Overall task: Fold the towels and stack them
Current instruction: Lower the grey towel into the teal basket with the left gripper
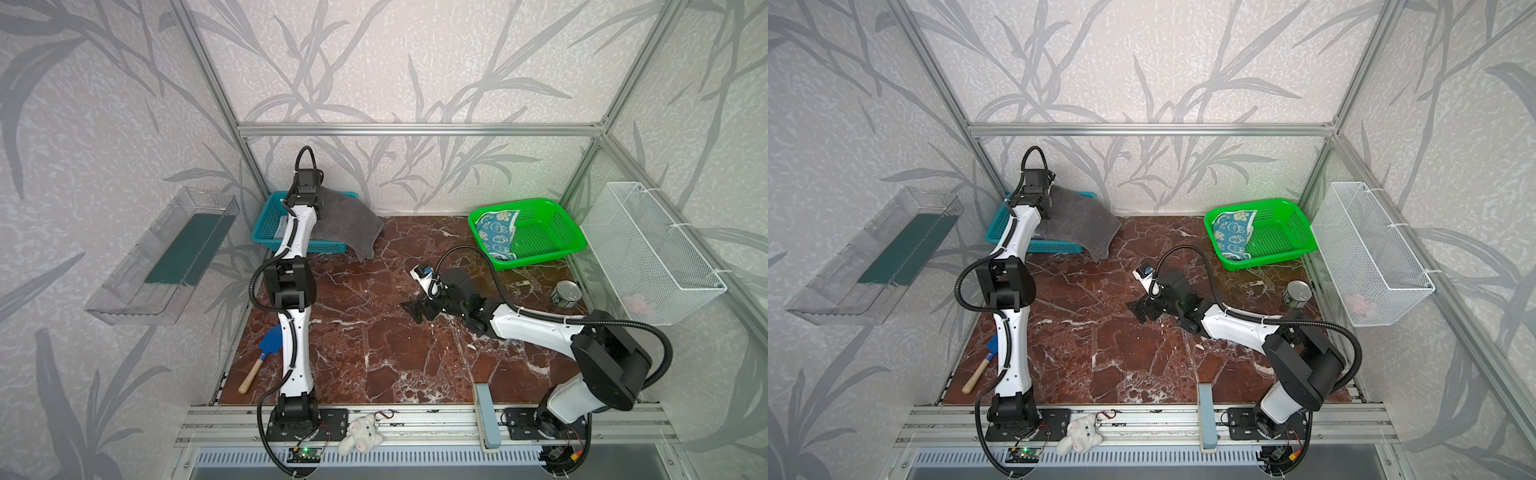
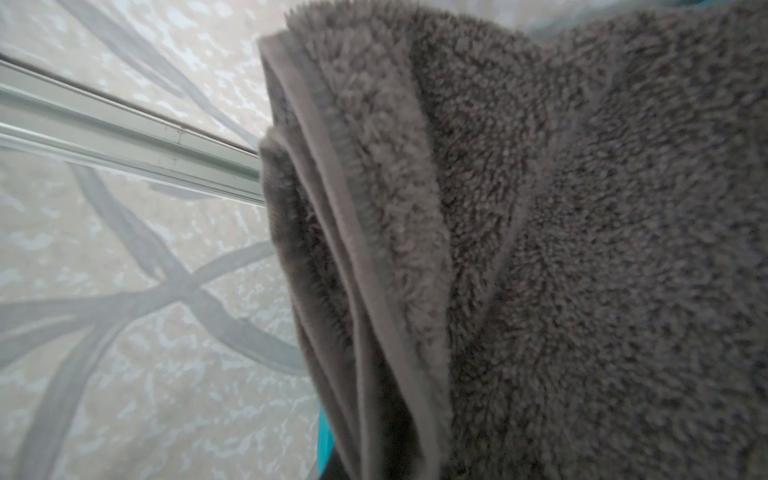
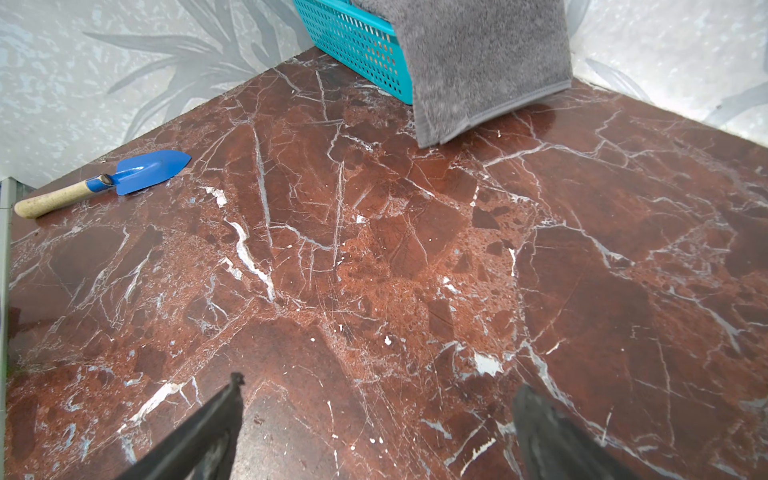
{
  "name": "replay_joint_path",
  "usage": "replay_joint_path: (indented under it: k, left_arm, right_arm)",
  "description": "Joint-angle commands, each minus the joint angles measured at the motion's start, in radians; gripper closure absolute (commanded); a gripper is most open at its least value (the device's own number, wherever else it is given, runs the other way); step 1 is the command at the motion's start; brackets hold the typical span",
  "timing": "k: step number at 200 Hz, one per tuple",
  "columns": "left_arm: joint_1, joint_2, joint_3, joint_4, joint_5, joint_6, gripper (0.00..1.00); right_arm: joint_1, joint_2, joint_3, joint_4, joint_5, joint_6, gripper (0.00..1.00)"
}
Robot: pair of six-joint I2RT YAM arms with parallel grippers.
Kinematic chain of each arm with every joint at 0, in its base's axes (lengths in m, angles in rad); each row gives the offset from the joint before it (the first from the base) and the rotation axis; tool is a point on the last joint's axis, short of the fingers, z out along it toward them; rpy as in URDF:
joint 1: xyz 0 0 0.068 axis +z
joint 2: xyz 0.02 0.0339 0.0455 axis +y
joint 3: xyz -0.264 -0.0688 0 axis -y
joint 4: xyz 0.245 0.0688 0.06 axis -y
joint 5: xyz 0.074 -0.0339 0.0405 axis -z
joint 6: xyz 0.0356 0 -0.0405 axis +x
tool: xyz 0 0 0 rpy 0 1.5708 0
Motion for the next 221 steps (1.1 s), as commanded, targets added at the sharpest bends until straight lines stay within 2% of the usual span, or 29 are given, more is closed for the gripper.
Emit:
replay_joint_path:
  k: [1, 25, 206, 221]
  left_arm:
    - [0.035, 0.004, -0.016, 0.134, -0.118, 0.052, 1.0]
    - [0.045, 0.007, -0.063, 0.2, -0.149, 0.114, 1.0]
    - [0.087, 0.047, -0.086, 0.311, -0.166, 0.167, 1.0]
    - [0.088, 0.046, -0.086, 0.313, -0.161, 0.166, 0.94]
  right_arm:
    - [-0.004, 0.01, 0.038, -0.009, -0.008, 0.007, 0.01]
    - [-0.003, 0.012, 0.042, -0.012, -0.011, 0.01, 0.01]
    - [-0.003, 0.031, 0.053, -0.024, -0.025, 0.034, 0.01]
    - [-0.003, 0.03, 0.053, -0.026, -0.025, 0.032, 0.01]
